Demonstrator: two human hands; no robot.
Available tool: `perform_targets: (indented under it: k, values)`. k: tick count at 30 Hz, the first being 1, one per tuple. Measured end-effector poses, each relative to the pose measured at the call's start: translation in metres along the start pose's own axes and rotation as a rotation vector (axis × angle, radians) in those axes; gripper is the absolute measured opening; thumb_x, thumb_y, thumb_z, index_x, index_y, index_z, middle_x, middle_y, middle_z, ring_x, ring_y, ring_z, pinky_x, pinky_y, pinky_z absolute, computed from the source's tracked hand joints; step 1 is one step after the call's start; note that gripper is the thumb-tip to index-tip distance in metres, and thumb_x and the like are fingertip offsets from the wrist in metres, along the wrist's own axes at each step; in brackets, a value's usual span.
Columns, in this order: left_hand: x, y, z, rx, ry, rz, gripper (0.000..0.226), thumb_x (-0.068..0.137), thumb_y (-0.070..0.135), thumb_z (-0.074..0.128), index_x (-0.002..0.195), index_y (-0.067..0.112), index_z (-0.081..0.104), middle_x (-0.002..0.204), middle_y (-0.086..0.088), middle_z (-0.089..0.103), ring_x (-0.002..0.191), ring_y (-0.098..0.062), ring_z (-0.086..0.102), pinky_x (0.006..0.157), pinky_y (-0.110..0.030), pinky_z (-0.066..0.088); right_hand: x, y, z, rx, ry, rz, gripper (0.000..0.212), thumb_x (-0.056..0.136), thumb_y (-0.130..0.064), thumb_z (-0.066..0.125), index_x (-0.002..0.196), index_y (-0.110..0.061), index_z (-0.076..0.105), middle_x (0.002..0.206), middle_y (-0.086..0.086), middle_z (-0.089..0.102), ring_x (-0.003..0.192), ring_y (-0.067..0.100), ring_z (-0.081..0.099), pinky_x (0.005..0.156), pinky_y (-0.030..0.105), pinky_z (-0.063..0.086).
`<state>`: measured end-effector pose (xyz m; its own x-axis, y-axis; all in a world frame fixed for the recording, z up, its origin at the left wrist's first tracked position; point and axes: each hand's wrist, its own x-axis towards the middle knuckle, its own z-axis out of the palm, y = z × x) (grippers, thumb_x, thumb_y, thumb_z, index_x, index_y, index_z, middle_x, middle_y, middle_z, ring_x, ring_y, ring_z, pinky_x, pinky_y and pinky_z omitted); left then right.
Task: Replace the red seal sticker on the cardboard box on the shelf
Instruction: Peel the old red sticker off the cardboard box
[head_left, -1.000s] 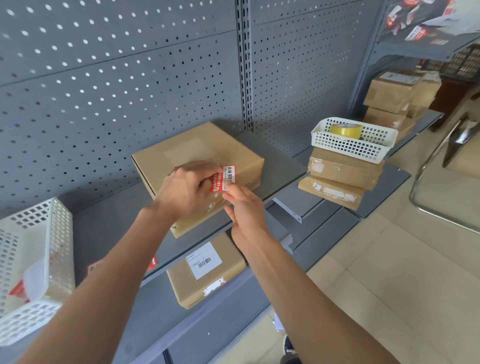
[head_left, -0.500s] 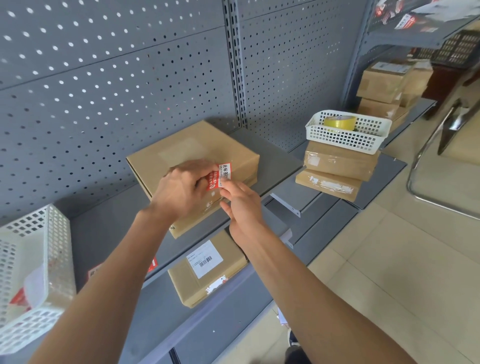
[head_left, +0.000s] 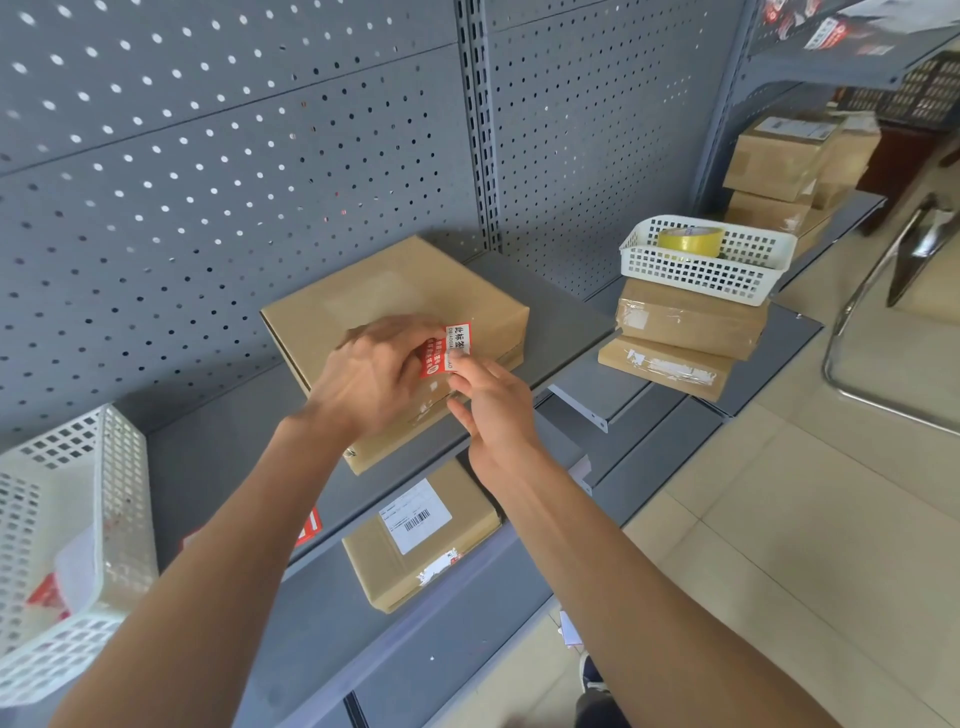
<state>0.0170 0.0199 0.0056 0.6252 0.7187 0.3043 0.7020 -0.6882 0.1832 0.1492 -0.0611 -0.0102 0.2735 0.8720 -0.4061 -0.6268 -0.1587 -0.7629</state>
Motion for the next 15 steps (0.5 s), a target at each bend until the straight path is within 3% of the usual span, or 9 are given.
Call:
perform_targets:
  k: [10, 15]
  values:
    - [-0.0013, 0.0052, -0.0037, -0.027, -0.008, -0.024, 0.056, 0.085, 0.027, 0.027, 0.128, 0.026, 0.063, 0.135, 0.011, 0.063, 0.126, -0.018, 0.057, 0.097, -0.042, 0.05, -0.0043, -0.002, 0.0019, -0.015, -0.003, -0.023, 0.009, 0.094, -0.021, 0.069, 0.086, -0.019, 0.072, 0.089, 0.0, 0.061, 0.085, 0.01, 0.05, 0.09, 0.029, 0.047]
    - [-0.0023, 0.0082, -0.0101, -0.061, -0.048, -0.026, 0.049, 0.086, 0.025, 0.044, 0.131, 0.024, 0.062, 0.141, 0.009, 0.06, 0.129, -0.017, 0.053, 0.104, -0.037, 0.043, -0.0048, -0.005, 0.0021, 0.018, -0.011, 0.012, 0.005, 0.093, -0.019, 0.071, 0.088, -0.018, 0.072, 0.085, -0.002, 0.061, 0.084, 0.011, 0.05, 0.092, 0.03, 0.049]
